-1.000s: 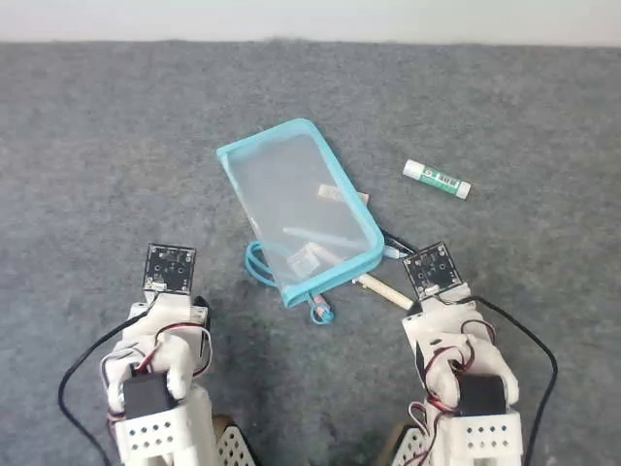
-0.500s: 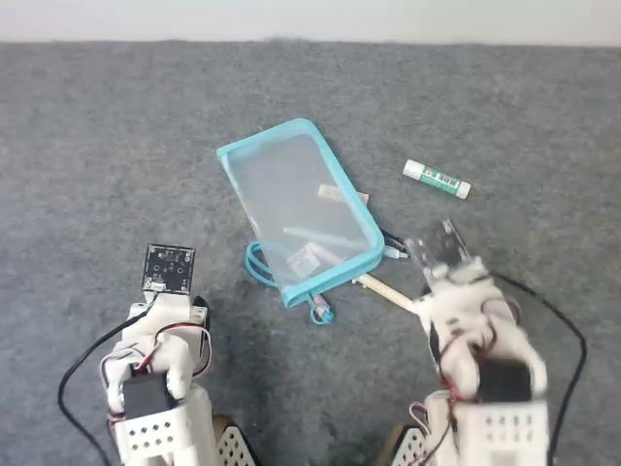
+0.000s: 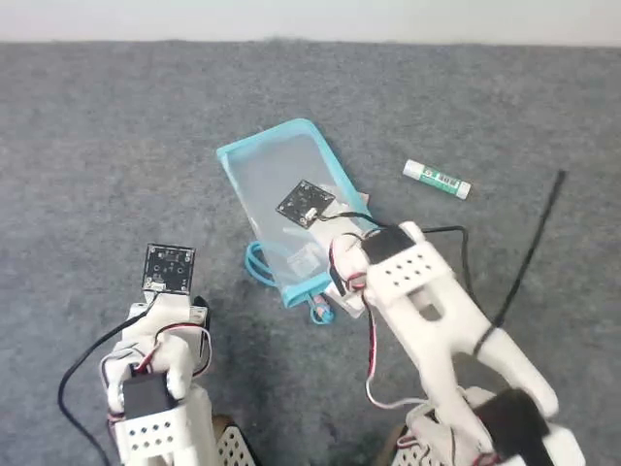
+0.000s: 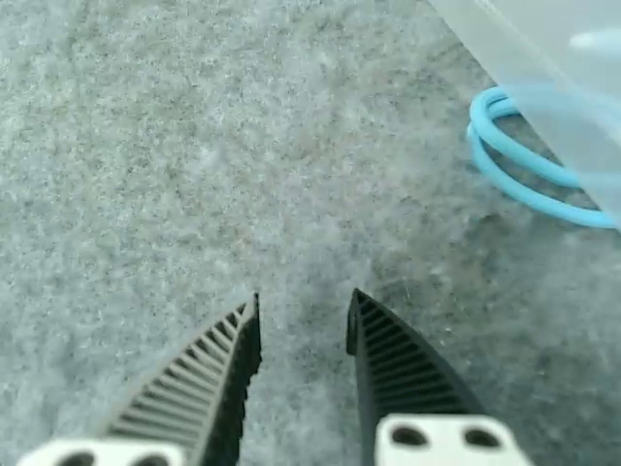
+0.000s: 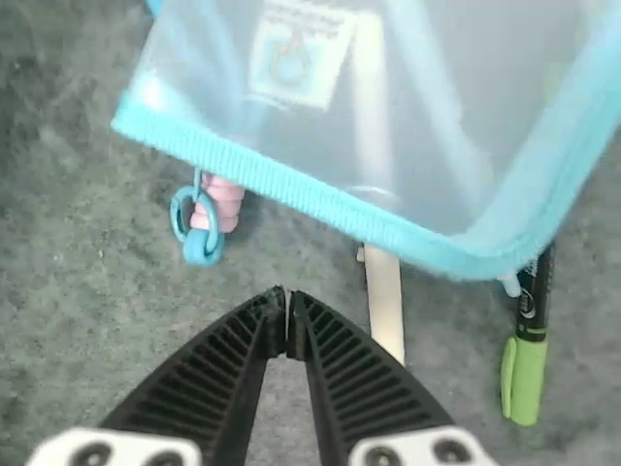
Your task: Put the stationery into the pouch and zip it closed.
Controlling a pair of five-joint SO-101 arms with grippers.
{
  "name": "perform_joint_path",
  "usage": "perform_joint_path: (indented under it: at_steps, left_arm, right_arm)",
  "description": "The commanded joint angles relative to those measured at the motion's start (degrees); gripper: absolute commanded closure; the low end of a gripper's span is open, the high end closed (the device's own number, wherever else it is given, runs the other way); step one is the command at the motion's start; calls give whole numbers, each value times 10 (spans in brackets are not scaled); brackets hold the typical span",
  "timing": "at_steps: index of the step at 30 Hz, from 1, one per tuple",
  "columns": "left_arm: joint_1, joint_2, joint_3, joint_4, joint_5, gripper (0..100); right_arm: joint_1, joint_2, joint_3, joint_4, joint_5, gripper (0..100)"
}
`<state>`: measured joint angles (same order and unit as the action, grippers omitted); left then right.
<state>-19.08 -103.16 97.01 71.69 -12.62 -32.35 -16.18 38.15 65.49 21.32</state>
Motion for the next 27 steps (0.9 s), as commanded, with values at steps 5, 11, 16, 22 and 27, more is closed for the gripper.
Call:
perform_joint_path:
  at_steps: [5,11,16,22,27]
  left_arm:
    - [-3,-10,-5,-20,-5,859]
    - [-3,-10,-5,-20,-5,859]
    - [-3,-10,-5,-20,-5,859]
    - [-3,-10,-5,-20,-5,859]
    - [-3,-10,-5,-20,-5,859]
  right_arm:
    - [-10,45,-43,-50,-18,819]
    - [-7,94,-93,-78,-23,783]
    - [-7,151,-184,-77,-35,788]
    - [5,240,-310,-77,-81,787]
    - [54,291,-403,-70,-135,741]
